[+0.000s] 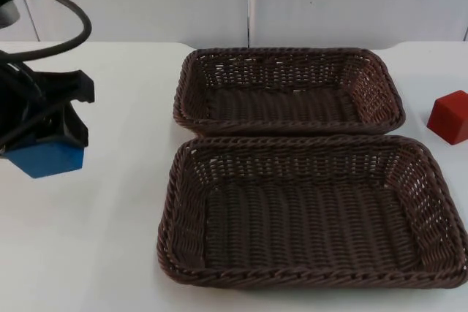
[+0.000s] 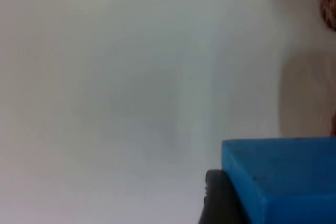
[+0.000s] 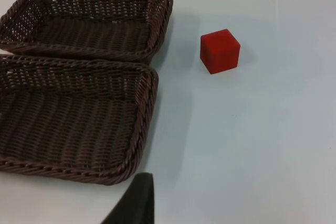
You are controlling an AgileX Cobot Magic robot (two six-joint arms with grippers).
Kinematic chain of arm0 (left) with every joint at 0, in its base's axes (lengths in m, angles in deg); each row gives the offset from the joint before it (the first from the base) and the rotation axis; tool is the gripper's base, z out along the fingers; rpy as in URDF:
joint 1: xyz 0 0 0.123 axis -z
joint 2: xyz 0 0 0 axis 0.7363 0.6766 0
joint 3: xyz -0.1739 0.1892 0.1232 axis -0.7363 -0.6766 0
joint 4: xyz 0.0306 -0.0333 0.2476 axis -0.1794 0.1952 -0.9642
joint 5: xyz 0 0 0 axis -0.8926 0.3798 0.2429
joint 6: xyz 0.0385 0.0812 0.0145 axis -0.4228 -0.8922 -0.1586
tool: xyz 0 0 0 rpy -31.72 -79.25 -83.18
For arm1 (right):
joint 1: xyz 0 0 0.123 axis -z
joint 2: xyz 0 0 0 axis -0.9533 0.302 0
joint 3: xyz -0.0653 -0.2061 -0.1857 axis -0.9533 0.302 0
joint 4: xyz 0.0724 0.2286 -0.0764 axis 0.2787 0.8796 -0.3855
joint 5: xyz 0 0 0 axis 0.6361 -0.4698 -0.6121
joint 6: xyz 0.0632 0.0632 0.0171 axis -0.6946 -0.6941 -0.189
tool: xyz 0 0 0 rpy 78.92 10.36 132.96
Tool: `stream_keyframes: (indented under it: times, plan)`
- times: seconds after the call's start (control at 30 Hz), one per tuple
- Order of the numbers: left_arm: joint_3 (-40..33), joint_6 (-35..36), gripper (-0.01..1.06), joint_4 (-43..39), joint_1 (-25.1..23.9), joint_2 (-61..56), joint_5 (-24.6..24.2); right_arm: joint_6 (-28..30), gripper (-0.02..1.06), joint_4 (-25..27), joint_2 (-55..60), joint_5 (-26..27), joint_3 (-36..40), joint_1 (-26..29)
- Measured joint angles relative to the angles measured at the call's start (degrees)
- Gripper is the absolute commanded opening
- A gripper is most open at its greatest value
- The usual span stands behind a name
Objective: Pick up one cube with the left hand and place it into the upper basket. Pick up one cube with the right hand and place it into the lower basket.
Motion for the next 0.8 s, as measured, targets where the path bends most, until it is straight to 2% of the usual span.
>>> stream_keyframes:
  times: [0.27,0.8]
  plan:
    - [1.44,-4.99,0.0,2.82,0.0,0.0,-2.76,0.0,1.05,0.0,0.0,0.0,0.0,0.0]
    - [16.18,-7.16,0.0,3.86,0.0,1.89,-11.54,0.0,1.05,0.0,0.0,0.0,0.0,0.0]
